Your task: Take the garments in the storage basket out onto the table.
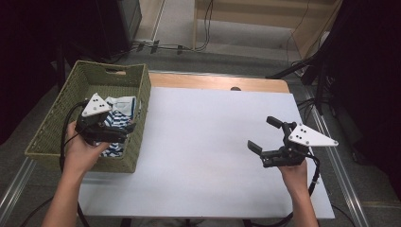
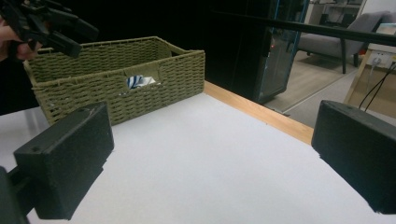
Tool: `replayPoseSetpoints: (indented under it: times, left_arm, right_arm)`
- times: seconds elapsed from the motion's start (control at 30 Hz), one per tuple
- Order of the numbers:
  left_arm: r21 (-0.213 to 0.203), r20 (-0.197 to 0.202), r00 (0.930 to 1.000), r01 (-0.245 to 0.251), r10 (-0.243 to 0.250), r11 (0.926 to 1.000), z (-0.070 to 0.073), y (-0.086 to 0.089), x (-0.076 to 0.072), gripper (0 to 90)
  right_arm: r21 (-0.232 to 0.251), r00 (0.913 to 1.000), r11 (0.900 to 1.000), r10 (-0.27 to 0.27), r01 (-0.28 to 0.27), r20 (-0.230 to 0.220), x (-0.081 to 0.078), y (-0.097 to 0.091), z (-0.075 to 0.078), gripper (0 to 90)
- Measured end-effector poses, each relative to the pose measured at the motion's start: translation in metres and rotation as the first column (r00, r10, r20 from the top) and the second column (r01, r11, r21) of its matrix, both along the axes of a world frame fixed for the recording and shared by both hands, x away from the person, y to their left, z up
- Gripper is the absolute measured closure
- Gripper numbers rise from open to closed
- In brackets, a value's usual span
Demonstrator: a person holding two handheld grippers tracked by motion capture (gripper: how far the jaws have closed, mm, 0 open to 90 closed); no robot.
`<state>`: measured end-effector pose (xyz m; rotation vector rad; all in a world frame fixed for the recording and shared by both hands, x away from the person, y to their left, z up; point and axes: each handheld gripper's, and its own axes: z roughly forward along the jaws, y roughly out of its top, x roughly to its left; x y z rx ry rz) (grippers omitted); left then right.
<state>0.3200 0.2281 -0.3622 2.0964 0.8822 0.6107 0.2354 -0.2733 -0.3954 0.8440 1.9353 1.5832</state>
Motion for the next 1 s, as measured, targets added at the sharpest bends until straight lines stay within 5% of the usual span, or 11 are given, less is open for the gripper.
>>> replayPoseSetpoints:
  times: [0.4,0.57,0.77,0.87,1.0]
  left_arm:
    - [0.130,-0.093,0.9942,-0.043,0.055,0.9906,-0.006,0.012,0.023,2.8]
    - [0.210,-0.169,0.9813,-0.056,0.092,0.9761,-0.014,0.015,0.036,2.8]
    - [0.230,-0.208,0.9724,-0.056,0.106,0.9715,-0.019,0.020,0.044,2.8]
    - [0.263,-0.228,0.9675,-0.047,0.110,0.9635,-0.023,0.020,0.048,2.9]
    - [0.288,-0.277,0.9552,-0.022,0.105,0.9575,-0.029,0.020,0.054,2.9]
  right_arm:
    - [-0.002,1.0000,1.0000,0.002,-0.002,-0.009,0.001,-0.003,-0.001,0.0]
    - [-0.002,0.9999,1.0000,0.005,-0.005,-0.011,0.002,-0.004,-0.001,0.0]
    - [0.023,0.9998,0.9996,0.019,-0.019,-0.009,0.002,-0.005,0.000,0.0]
    - [0.028,0.9998,0.9995,0.016,-0.016,-0.011,0.003,-0.006,-0.001,0.0]
    - [0.043,0.9998,0.9989,0.017,-0.017,-0.009,0.003,-0.007,0.000,0.0]
